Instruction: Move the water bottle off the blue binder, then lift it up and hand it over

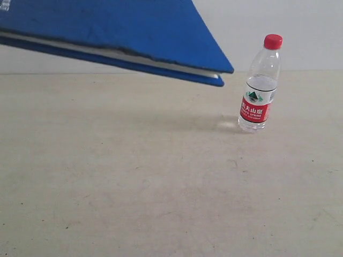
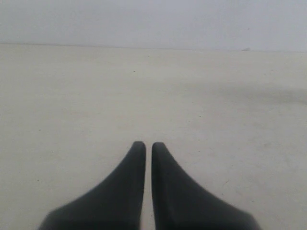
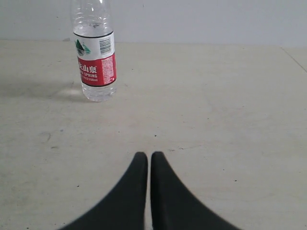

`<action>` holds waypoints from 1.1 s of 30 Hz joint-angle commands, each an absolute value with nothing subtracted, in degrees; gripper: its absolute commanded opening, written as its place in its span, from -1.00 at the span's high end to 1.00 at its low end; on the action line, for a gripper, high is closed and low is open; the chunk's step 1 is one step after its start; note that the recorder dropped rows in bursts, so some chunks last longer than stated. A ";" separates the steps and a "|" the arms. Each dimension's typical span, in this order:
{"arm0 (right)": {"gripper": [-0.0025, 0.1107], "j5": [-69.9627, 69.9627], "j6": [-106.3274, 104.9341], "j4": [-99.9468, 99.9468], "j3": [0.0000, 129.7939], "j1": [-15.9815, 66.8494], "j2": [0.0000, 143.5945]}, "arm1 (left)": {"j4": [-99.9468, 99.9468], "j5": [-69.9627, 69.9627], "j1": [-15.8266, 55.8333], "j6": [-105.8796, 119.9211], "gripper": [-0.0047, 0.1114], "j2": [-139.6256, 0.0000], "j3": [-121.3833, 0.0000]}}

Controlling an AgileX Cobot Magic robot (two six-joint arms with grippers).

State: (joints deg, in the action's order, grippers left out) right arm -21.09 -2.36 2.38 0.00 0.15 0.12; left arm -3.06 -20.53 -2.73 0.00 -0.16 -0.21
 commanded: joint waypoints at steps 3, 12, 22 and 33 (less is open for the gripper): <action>0.96 -20.62 -2.45 2.39 0.00 -0.03 0.00 | -2.48 -20.54 -2.15 -0.45 0.84 0.00 0.00; 0.96 -20.62 -2.45 2.39 0.00 -0.03 0.00 | -2.48 -20.42 -2.80 -0.45 0.84 0.00 0.00; 0.96 -20.62 -2.45 2.39 0.00 -0.03 0.00 | -2.48 -20.42 -3.36 -0.45 0.84 0.00 0.00; 0.96 -20.62 -2.45 2.39 0.00 -0.03 0.00 | -2.48 -20.42 -3.36 -0.45 0.84 0.00 0.00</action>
State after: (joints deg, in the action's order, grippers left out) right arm -21.09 -2.36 2.38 0.00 0.15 0.12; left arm -2.63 -20.53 -3.25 0.00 -0.16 -0.21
